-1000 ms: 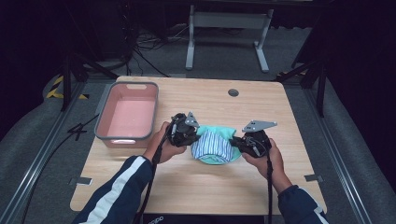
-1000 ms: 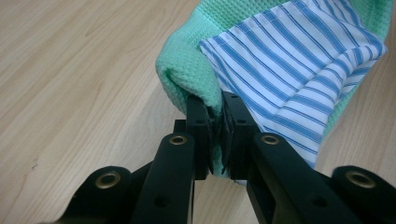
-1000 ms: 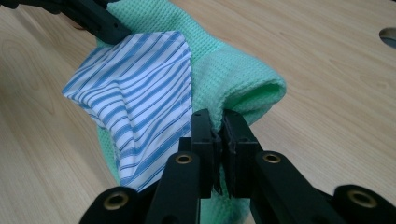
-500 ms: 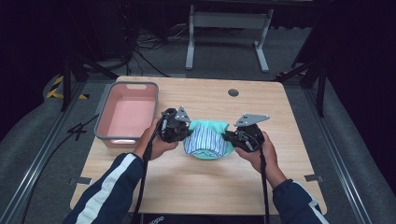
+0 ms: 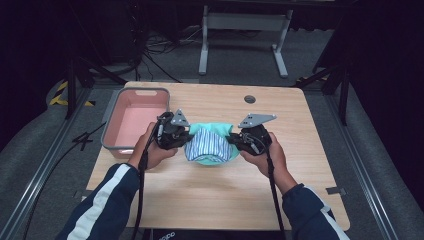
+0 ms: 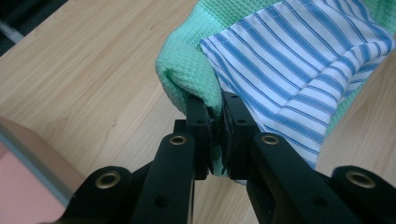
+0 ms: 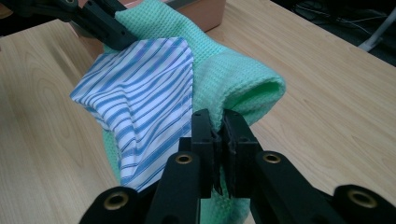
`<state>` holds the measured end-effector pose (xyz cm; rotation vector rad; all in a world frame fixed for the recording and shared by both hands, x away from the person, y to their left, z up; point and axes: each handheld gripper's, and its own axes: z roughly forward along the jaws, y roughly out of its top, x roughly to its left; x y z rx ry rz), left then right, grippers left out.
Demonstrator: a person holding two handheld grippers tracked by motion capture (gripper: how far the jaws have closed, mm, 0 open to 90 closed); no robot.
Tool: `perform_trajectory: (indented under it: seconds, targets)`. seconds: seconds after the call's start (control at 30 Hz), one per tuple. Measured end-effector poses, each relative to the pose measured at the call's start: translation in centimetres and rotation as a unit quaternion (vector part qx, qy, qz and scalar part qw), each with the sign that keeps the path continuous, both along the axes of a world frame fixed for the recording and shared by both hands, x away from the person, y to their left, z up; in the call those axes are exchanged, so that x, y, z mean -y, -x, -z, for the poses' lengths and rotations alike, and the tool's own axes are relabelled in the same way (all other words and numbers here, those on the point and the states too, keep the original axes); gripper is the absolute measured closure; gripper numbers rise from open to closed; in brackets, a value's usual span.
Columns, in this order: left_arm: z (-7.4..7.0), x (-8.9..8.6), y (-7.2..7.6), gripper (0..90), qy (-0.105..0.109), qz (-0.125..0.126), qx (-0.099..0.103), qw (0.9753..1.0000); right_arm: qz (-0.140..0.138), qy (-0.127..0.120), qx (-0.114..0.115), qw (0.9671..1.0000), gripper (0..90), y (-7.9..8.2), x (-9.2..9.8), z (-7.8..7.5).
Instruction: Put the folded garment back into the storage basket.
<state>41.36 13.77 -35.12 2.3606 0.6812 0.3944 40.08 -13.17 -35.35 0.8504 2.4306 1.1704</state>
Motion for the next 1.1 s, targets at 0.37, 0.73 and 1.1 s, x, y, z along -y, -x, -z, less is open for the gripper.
perform_trajectory:
  seconds: [0.37,0.73,1.1]
  targets:
    - [-1.5,-2.6,0.0,83.0,0.0,-0.022,0.01,0.9997,-0.017,-0.004,0.01,0.9998,84.1,-0.9,-2.5,-1.6]
    - [-2.6,-4.6,0.0,83.0,-0.007,-0.043,0.016,0.9989,-0.03,-0.012,0.008,0.9994,84.0,-1.6,-4.7,-2.1]
    - [-4.6,-7.0,0.5,83.0,-0.014,-0.062,0.026,0.9977,-0.047,-0.03,0.017,0.9983,84.1,-1.9,-7.3,-3.4]
